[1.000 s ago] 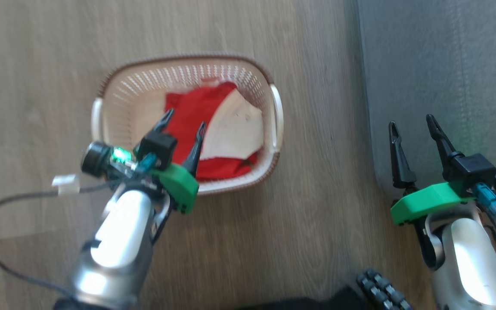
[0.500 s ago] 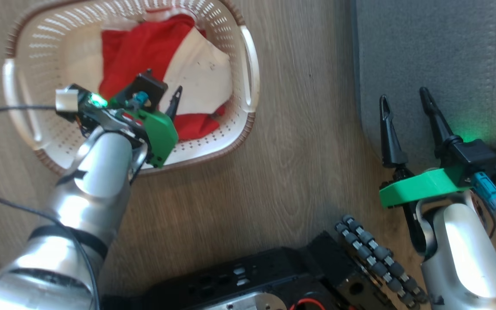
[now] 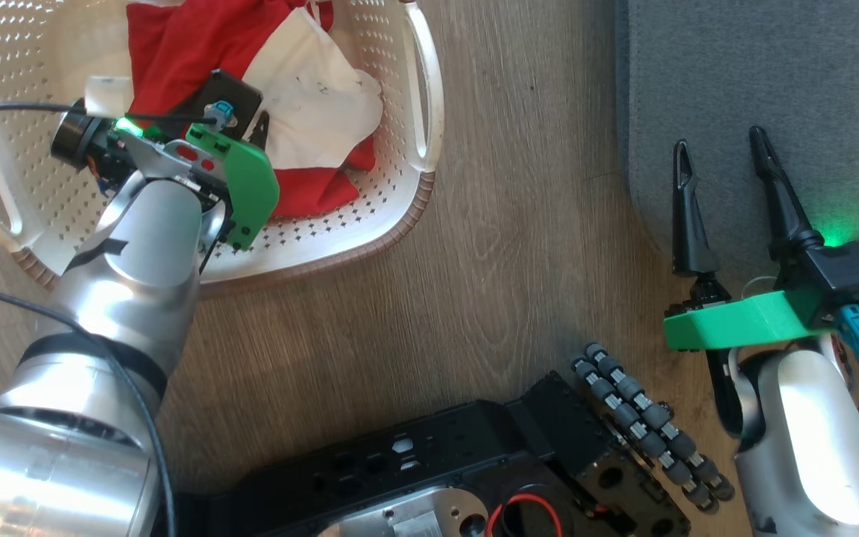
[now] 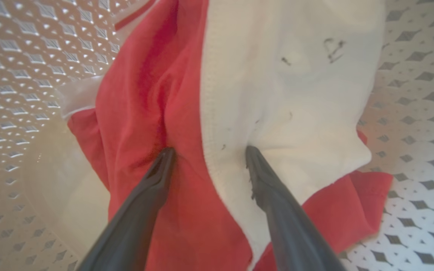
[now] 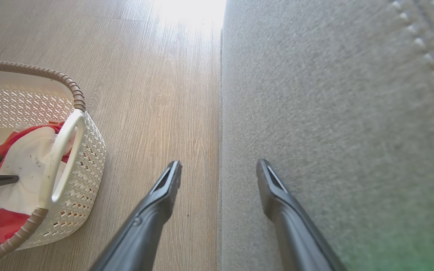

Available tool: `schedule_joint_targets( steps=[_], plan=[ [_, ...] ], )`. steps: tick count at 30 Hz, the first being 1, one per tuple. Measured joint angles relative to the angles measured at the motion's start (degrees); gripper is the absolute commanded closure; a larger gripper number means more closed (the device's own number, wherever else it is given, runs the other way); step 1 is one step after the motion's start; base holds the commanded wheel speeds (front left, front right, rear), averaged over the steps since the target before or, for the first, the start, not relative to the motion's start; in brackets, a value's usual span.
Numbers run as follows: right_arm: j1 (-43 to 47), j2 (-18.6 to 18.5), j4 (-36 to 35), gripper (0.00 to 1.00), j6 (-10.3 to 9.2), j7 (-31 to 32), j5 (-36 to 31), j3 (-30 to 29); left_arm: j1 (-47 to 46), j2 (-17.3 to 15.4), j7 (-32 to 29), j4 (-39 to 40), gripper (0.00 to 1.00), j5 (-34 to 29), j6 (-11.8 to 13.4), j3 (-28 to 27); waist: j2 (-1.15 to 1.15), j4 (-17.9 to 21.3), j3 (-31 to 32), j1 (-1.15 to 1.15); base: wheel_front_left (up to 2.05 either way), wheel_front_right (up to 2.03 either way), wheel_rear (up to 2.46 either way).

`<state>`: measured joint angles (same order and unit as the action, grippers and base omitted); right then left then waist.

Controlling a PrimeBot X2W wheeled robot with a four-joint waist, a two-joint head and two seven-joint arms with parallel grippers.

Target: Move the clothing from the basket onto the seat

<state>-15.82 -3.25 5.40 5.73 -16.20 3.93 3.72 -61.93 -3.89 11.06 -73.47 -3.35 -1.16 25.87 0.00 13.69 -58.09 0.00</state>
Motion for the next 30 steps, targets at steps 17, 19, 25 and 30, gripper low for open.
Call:
schedule_joint_targets(
  steps=[17,19,25,30],
  plan=[
    [-0.31,-0.40,0.55,0.00,-0.25,-0.01,-0.75,-0.02,-0.25,0.15,0.47,-0.89,1.00,1.63,-0.36,0.88,0.00,-1.36,0.55,0.00,0.00,0.00,0.00],
    [-0.98,-0.40,1.62,0.00,-0.25,0.00,-0.73,0.12,-0.14,0.18,1.38,-0.92,1.00,2.58,-0.35,0.48,0.00,-1.51,1.33,0.00,0.00,0.00,0.00],
    [-2.99,-0.33,6.53,0.00,-0.04,0.67,-0.73,2.00,3.40,1.01,3.10,-0.92,1.00,4.90,-0.40,0.19,0.00,-2.78,6.69,0.01,0.00,0.00,0.00],
    [-6.20,0.29,9.62,0.00,1.60,1.25,-0.73,3.43,9.39,1.29,3.14,4.07,1.00,7.56,0.42,-0.75,0.00,-4.25,13.11,0.01,0.00,0.00,0.00]
  ],
)
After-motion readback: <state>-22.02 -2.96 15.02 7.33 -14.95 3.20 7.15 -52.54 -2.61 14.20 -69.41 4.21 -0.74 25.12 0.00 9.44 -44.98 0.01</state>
